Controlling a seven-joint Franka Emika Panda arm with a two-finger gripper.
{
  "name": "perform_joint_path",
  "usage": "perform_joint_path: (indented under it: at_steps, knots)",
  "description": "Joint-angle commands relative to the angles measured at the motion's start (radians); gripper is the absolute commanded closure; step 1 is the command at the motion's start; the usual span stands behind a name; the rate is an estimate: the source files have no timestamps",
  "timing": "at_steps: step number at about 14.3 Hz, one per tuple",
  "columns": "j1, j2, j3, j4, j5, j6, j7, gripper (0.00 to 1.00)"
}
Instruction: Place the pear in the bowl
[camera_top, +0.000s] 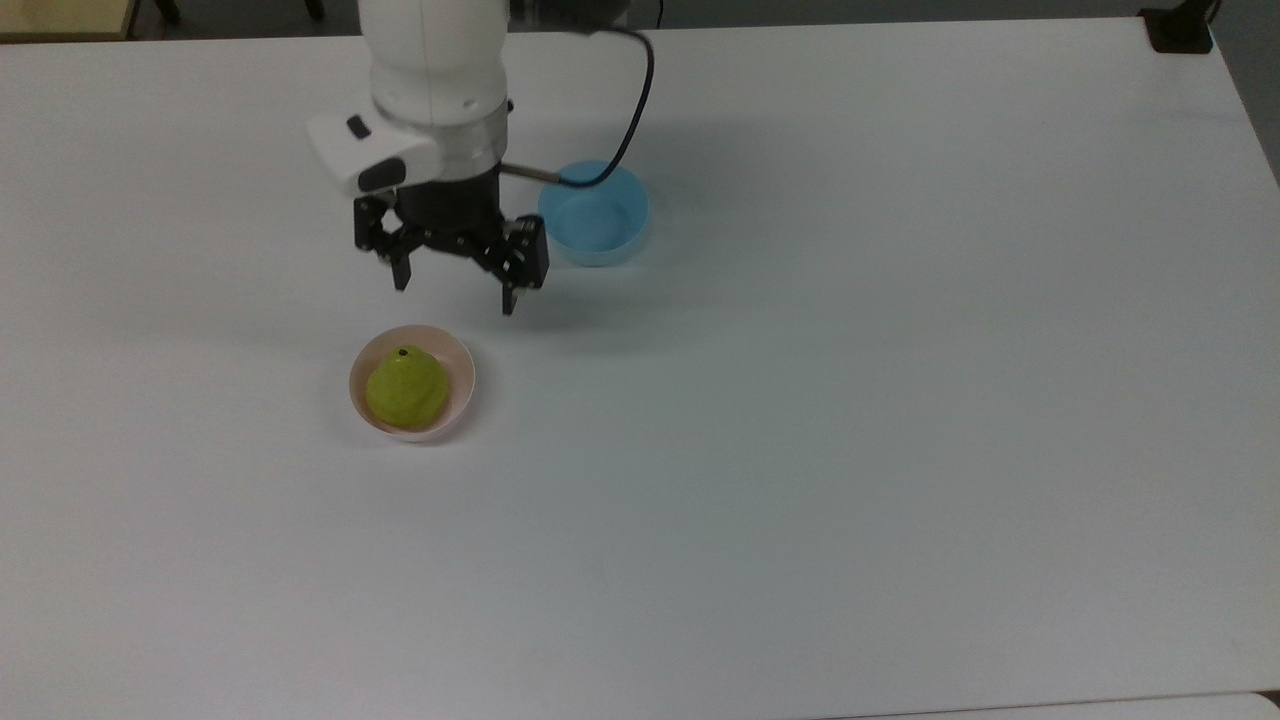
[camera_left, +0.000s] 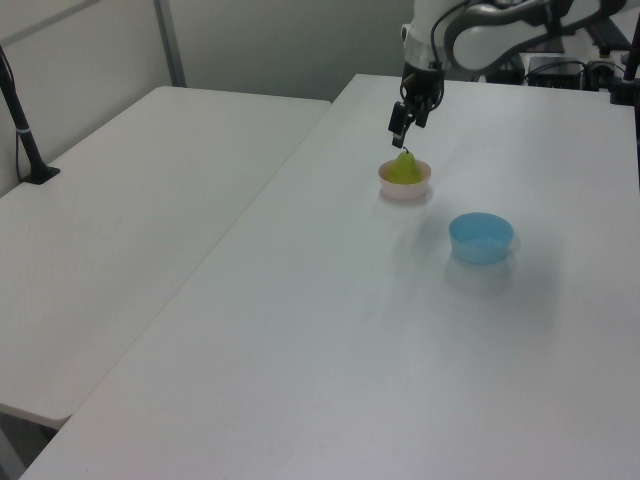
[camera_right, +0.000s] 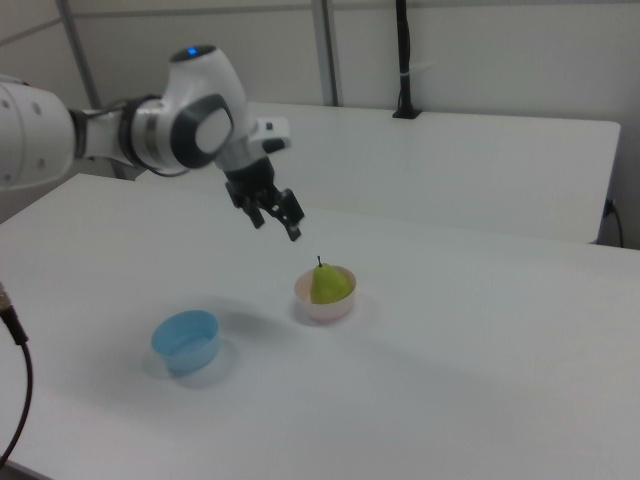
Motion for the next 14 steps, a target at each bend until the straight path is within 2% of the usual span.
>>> perform_joint_path:
  at_steps: [1,3,7,11,14]
  knots:
    - [0.037,-0.08,-0.008,0.059,-0.017,-0.25,0.004,0.0]
    - [0.047,-0.111,-0.006,0.085,-0.01,-0.343,0.004,0.0]
    - [0.085,-0.204,-0.011,0.081,0.003,-0.496,0.005,0.0]
    - [0.074,-0.24,-0.02,0.082,0.053,-0.558,-0.087,0.0]
    - [0.079,-0.234,-0.017,0.084,0.056,-0.556,-0.076,0.0]
